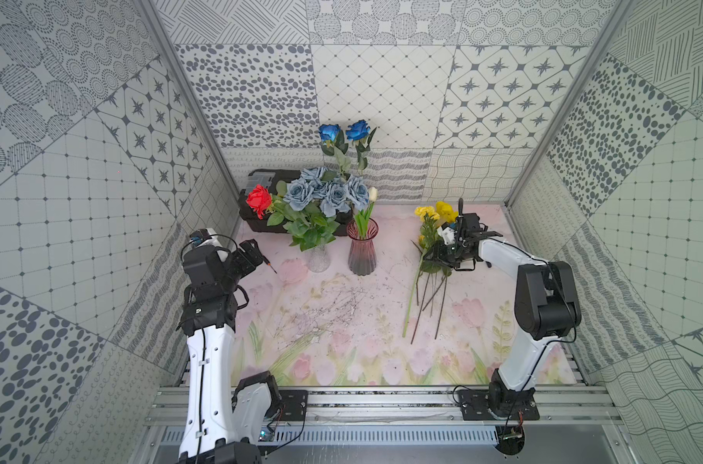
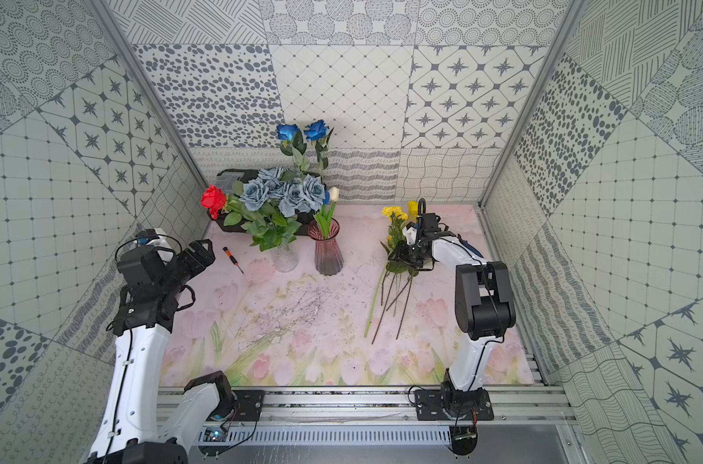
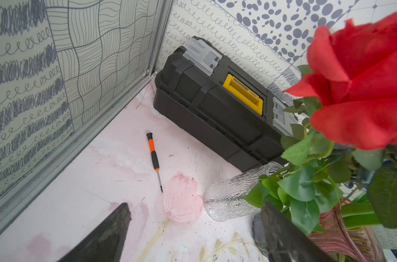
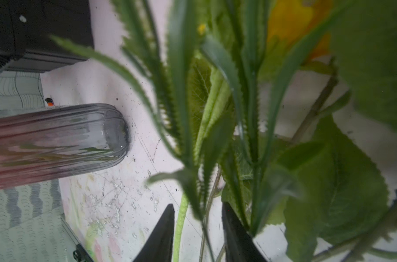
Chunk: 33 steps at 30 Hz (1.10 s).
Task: Pick out yellow flowers from the vase
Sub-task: Place the flower at the center of the board.
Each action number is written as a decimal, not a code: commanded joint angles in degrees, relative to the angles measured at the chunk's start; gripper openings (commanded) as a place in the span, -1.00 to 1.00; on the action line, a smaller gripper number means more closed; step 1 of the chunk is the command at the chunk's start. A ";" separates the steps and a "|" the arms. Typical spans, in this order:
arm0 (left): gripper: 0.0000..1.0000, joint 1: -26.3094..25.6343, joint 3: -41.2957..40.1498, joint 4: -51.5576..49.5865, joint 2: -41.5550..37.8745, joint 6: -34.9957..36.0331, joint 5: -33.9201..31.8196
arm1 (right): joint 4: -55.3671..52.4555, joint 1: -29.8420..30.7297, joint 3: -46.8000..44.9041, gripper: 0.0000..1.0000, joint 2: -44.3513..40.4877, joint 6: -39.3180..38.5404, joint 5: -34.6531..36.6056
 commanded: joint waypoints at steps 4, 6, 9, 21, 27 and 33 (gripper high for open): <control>0.81 0.69 -0.14 2.86 0.42 -1.94 1.12 | -0.38 -0.55 0.04 -0.09 -3.06 -0.39 0.75; 0.81 0.77 -0.25 2.89 0.44 -2.03 0.87 | -0.29 -0.59 -0.05 -0.08 -3.59 -0.35 0.66; 0.80 0.92 -0.47 3.08 0.56 -2.20 1.03 | -0.07 -0.57 -0.05 -0.08 -4.35 -0.08 0.21; 0.80 1.83 -1.58 3.30 1.04 -4.47 -0.08 | 2.35 -0.52 -0.85 -0.03 -8.32 1.52 -2.22; 0.80 2.63 -4.06 5.36 1.79 -9.66 -1.12 | 5.70 -0.55 -2.97 0.23 -12.46 3.07 -3.03; 0.81 2.63 -3.97 3.11 5.06 -11.14 -6.26 | 9.01 -0.85 -4.19 0.86 -17.86 4.21 0.53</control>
